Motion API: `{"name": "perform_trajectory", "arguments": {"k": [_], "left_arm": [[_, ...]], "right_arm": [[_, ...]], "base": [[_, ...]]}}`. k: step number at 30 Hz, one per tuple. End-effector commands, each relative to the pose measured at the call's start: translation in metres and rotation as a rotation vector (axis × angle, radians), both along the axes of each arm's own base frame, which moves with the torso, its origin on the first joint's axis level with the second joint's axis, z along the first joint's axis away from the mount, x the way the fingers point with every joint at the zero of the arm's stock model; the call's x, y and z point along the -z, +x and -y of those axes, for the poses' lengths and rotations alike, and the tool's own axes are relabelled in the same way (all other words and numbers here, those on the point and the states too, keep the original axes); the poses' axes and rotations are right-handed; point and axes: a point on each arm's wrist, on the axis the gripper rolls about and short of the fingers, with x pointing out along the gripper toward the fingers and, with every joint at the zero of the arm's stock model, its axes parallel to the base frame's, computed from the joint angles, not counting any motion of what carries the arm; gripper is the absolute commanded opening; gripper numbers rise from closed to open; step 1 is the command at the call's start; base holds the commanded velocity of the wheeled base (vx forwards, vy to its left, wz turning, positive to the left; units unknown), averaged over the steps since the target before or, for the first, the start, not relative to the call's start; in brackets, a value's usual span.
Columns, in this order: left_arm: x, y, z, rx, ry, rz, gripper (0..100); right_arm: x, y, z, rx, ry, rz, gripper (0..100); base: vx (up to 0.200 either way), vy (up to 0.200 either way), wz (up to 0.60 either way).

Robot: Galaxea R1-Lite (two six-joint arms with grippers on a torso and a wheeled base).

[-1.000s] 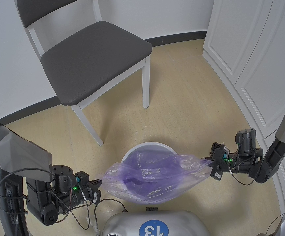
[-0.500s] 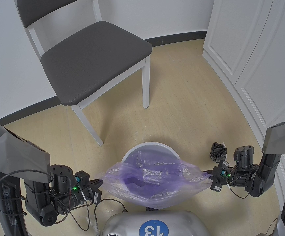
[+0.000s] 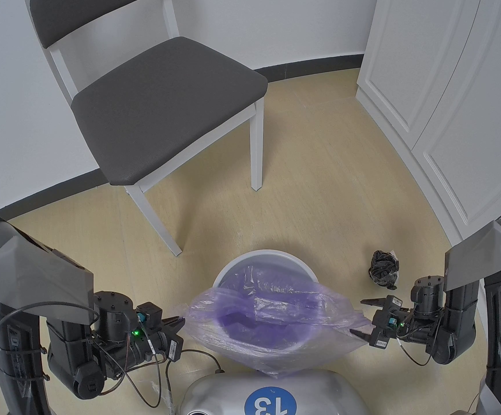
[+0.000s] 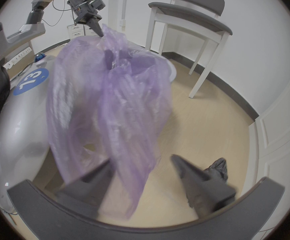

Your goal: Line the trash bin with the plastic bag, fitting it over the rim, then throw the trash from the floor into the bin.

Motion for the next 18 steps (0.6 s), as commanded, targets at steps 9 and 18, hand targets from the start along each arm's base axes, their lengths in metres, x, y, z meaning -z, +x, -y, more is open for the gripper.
{"name": "perform_trajectory", "arguments": {"k": [9, 18], "left_arm": [[-0.006, 0.003, 0.002, 0.002, -0.019, 0.038, 0], [-0.005, 0.004, 0.002, -0.003, -0.018, 0.037, 0]], "right_arm": [[-0.081, -0.02, -0.005, -0.045, 0.061, 0.151, 100], [-0.174, -0.04, -0.038, -0.132, 0.174, 0.109, 100]], "base": [[0.0, 0.0, 0.0], [0.0, 0.0, 0.0]]}}
